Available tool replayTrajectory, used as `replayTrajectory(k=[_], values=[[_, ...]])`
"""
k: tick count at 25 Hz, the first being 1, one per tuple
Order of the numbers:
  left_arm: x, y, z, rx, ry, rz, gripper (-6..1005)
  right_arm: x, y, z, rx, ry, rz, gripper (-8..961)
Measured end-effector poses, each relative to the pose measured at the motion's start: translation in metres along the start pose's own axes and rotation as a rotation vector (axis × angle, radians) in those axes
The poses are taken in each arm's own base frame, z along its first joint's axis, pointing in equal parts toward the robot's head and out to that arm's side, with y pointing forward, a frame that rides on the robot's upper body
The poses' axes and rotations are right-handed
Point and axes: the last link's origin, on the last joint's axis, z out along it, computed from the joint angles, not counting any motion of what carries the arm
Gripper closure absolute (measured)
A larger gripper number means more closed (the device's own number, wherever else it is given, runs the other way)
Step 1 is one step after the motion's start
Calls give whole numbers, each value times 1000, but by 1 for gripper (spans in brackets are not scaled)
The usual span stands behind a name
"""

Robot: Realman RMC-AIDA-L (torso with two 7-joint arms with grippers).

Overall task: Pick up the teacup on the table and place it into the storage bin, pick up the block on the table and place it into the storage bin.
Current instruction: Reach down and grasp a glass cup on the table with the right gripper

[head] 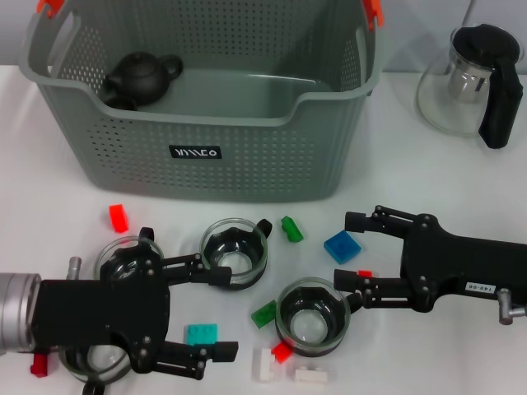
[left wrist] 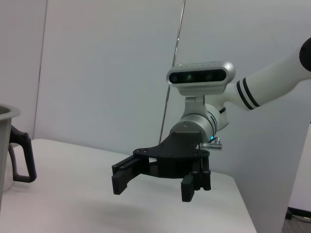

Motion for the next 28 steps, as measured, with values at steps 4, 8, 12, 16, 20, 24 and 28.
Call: replayTrajectory(k=[4, 8, 12, 16, 20, 24, 28], values=[[0, 0, 0, 0, 1, -2, 111, 0, 0, -1, 4, 0, 1, 38], [-1, 1, 0, 1, 1, -3, 111, 1, 0, -1, 6, 0, 1, 37], [0, 1, 1, 0, 2, -2, 111, 1, 0, -1, 7, 0, 1, 38], [0, 1, 1, -2, 9, -5, 111, 0, 0, -2, 1, 2, 10, 38], [6, -5, -15, 79, 67, -80, 111, -9, 0, -4, -43, 31, 76, 38], [10, -10, -42, 144, 101, -230, 111, -28, -4, -9, -89, 165, 126, 39], [5, -5, -55, 139, 108, -293, 111, -43, -12, -11, -80, 332, 149, 39]])
